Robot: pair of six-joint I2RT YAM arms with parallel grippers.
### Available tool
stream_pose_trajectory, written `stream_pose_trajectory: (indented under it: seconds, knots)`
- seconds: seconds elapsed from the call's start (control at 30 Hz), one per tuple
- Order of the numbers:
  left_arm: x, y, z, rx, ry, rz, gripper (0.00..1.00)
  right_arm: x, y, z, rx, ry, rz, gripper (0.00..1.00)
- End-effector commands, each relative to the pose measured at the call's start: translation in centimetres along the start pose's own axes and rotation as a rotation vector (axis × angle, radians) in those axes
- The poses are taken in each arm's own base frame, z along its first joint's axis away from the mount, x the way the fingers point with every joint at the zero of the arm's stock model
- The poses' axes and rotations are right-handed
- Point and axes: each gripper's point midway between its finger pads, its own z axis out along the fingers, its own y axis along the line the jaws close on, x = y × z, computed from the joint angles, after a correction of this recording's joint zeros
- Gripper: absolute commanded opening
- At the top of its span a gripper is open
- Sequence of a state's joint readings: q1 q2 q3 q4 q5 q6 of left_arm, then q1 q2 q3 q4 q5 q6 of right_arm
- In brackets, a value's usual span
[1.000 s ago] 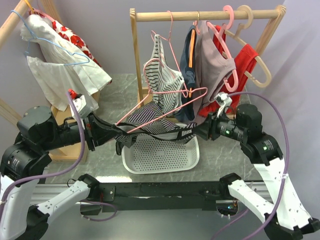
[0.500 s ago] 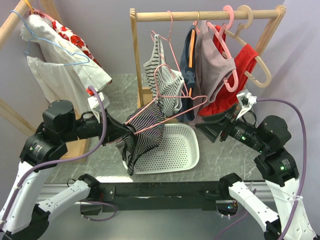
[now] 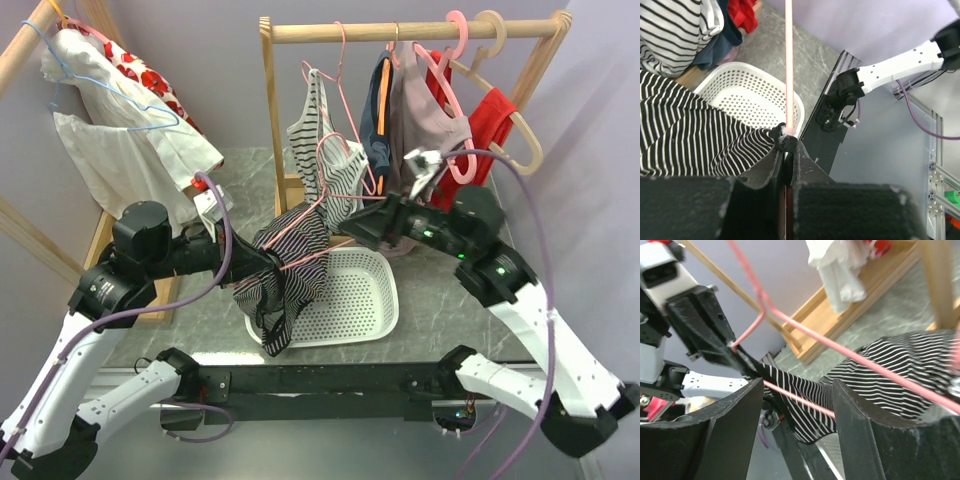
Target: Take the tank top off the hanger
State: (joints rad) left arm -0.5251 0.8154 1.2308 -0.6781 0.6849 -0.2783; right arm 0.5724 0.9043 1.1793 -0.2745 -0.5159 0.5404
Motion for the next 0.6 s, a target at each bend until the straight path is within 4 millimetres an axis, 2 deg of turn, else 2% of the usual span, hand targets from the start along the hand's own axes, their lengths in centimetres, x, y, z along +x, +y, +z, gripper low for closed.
stream_pose_trajectory:
  seconds: [0.0, 0.2, 0.4, 0.5, 0.57]
  knots:
    - [-2.1, -1.4, 0.1, 0.072, -0.095, 0.045, 0.01, -2.5, 2.0, 1.9, -0.034, -0.101, -0.006, 0.65]
    - [-1.8, -0.2, 0.5, 0.026, -0.102, 0.040, 0.01, -2.5, 3.1, 3.1, -0.080, -0.123, 0.012, 0.66]
    - [-1.3, 1.0, 1.3, -0.002, -0.092, 0.026, 0.01, -1.4, 3.7, 4.8, -0.111, -0.082, -0.001, 0.67]
    - [-1.0, 1.0, 1.6, 0.013, -0.077, 0.018, 0.01, -1.6, 4.0, 5.3, -0.117, -0.099, -0.008, 0.67]
    - [-0.8, 0.9, 1.8, 0.033, -0.076, 0.016, 0.01, -1.6, 3.5, 5.9, -0.092, -0.095, -0.009, 0.67]
